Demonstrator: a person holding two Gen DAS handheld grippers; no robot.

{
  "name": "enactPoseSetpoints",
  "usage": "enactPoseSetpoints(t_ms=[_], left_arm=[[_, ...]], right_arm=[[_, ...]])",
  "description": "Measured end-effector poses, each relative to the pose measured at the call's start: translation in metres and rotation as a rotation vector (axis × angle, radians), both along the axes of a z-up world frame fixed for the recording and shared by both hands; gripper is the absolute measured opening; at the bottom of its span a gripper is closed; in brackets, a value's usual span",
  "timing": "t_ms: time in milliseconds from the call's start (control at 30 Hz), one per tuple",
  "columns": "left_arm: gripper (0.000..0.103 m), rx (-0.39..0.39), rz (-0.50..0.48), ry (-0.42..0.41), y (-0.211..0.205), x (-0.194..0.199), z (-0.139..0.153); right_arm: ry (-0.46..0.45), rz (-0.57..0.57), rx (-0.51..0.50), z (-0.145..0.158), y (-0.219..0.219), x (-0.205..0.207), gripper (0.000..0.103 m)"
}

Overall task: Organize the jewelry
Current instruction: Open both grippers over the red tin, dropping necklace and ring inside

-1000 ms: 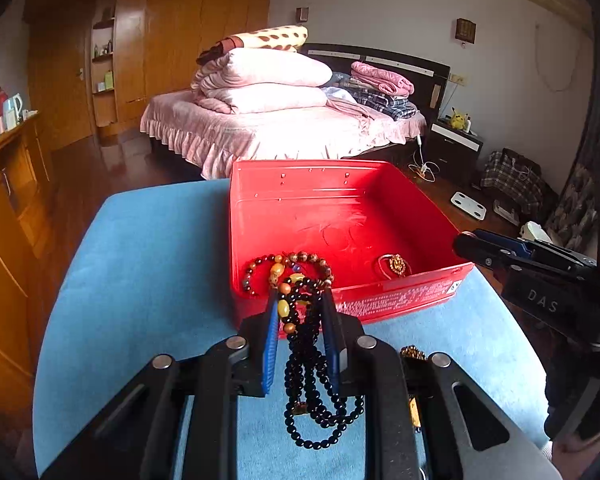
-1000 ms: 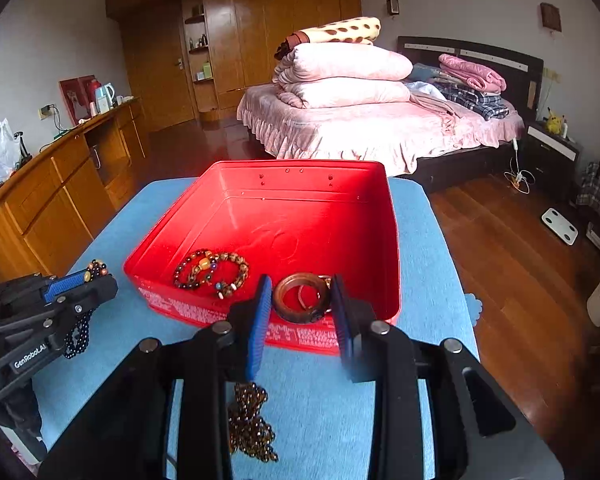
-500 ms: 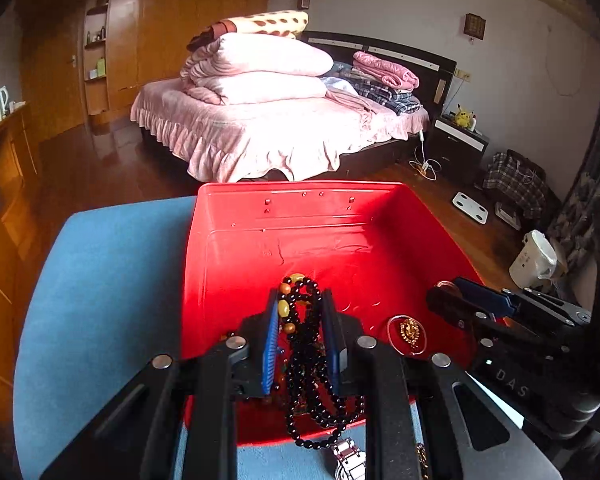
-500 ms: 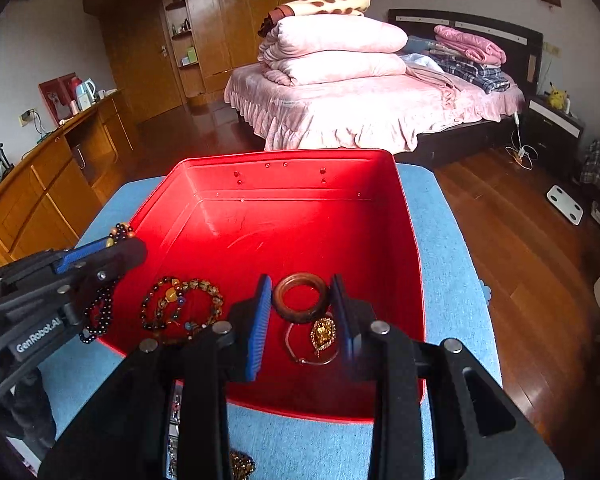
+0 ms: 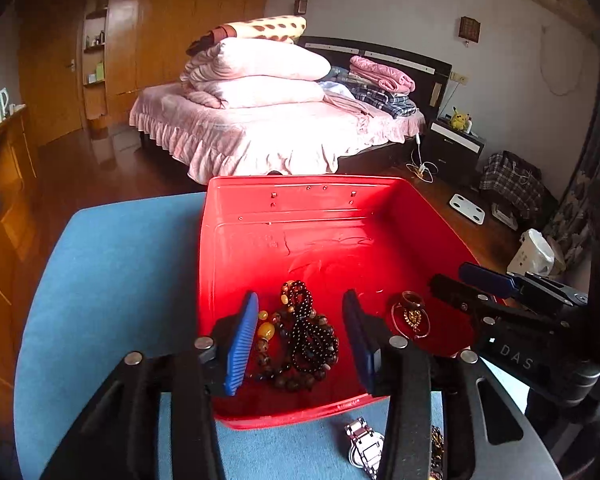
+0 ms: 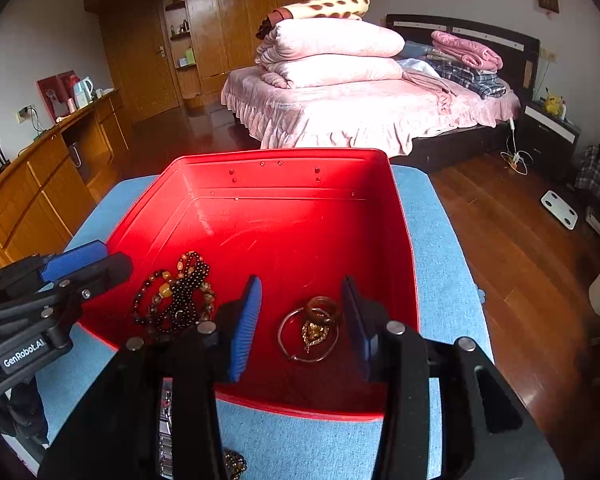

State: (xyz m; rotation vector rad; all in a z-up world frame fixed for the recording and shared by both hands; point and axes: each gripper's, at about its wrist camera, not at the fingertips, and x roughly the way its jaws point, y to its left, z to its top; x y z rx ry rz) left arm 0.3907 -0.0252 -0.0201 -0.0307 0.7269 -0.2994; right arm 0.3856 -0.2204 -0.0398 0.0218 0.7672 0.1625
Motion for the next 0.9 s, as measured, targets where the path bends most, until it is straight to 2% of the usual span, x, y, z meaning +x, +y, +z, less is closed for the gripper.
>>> enactPoseSetpoints(t_ms=[200,300,500,667,900], left_arm=[[0.058,0.033,0.032,-0.065,0.003,-0.034,0.012],[0.061,0.054,0.024,-0.075,0.001,-0.052,0.009],[0.077,0.057,0.019,-0.077,0.006,-0.081,-0.002],[0.083,0.043,0.038,-0.082,0.013,-0.097,-0.009],[0.090,0.030,0.081,-0.072,0.025,-0.117,-0.024]], right_arm=[[-0.033,0.024,0.001,0.005,0.000,-0.026,0.041],[-0.048,0.039,-0.005,0.007,0.001,-0.039,0.041],[-0.092,0.085,-0.007,0.014,0.006,-0.071,0.045],[-0.101,0.117,0.003,0.009,0.011,-0.097,0.046],[-0.095,0.104,0.022,-0.003,0.001,-0.125,0.050]])
